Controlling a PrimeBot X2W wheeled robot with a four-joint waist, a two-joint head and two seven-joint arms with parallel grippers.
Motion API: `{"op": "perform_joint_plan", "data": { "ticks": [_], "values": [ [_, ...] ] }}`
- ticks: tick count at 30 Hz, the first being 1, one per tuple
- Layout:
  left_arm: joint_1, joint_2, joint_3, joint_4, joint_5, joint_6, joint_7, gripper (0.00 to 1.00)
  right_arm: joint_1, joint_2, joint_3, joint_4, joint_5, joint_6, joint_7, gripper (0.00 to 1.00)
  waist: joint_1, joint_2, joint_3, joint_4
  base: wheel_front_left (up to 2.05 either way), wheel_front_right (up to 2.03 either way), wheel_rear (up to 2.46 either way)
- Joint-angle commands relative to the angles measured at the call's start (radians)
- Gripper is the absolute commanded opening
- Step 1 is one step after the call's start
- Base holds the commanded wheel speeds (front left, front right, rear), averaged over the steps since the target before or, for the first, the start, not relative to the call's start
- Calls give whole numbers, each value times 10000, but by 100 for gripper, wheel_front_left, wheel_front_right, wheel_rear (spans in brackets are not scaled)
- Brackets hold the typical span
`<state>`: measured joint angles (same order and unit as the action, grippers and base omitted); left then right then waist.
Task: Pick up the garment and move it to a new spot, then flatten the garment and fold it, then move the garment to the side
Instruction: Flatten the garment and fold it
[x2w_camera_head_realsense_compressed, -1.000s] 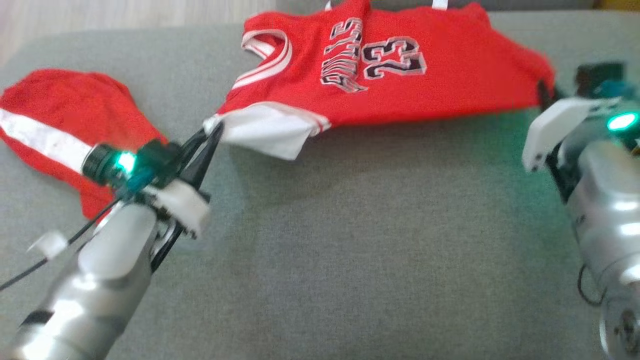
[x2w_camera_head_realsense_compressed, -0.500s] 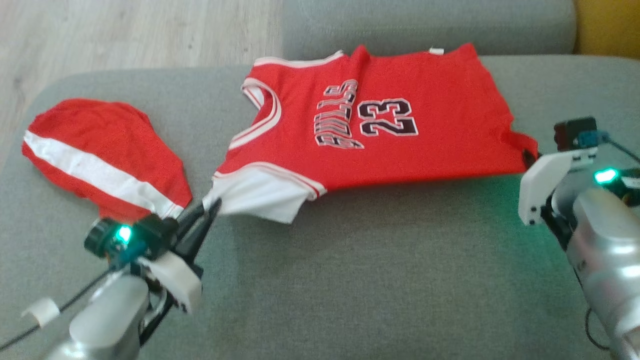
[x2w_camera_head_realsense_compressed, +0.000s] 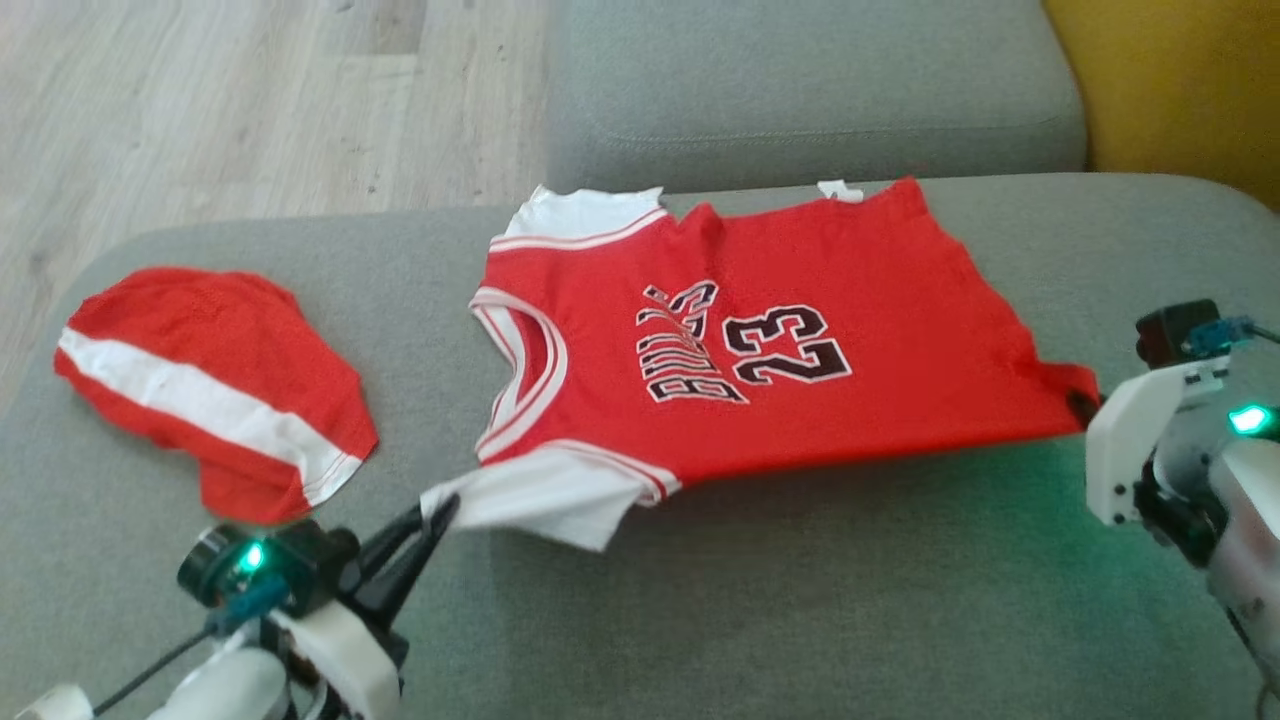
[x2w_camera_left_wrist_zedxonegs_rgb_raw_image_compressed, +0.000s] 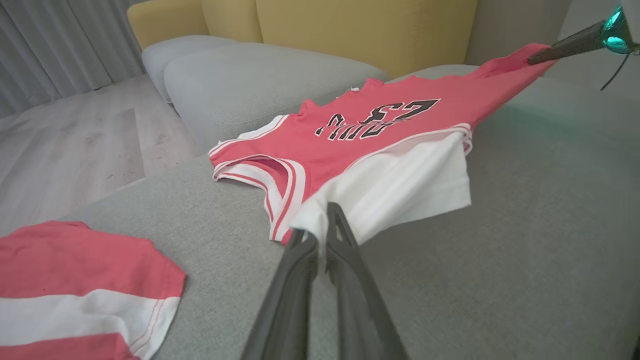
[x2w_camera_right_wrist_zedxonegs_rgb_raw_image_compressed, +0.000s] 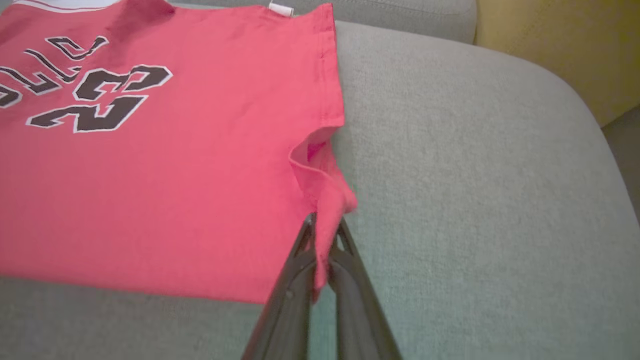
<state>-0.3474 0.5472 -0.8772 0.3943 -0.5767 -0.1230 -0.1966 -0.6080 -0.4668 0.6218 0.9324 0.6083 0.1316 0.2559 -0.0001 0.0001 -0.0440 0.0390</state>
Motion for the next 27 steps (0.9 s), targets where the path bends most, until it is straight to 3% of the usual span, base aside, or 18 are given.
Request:
{"op": "perform_joint_plan", "data": {
  "ticks": [1, 6, 11, 18, 27],
  "values": [
    [-249, 551, 393, -263, -92, 99, 30, 0, 52, -382, 128, -268, 145, -9, 71, 0, 1, -1, -66, -66, 0, 0, 0],
    [496, 1141, 285, -1810, -422, 332, 771, 0, 797, -1256, 672, -1492, 1253, -9, 1251, 0, 1, -1, -151, -202, 0, 0, 0],
    [643, 1435, 347, -2623, -541, 622, 1180, 0, 937, -1728, 674, -2358, 1511, -9, 1265, 0, 1, -1, -27, -332, 0, 0, 0],
    [-24, 1570, 465, -2817, -420, 659, 1590, 0, 640, -1678, 495, -2556, 1463, -9, 1524, 0, 1, -1, 373, -344, 0, 0, 0],
    [-1753, 1304, 311, -1798, -337, 176, 2283, 0, -470, -1237, 265, -2144, 845, -9, 2160, 0, 1, -1, 1558, -221, 0, 0, 0]
  ]
}}
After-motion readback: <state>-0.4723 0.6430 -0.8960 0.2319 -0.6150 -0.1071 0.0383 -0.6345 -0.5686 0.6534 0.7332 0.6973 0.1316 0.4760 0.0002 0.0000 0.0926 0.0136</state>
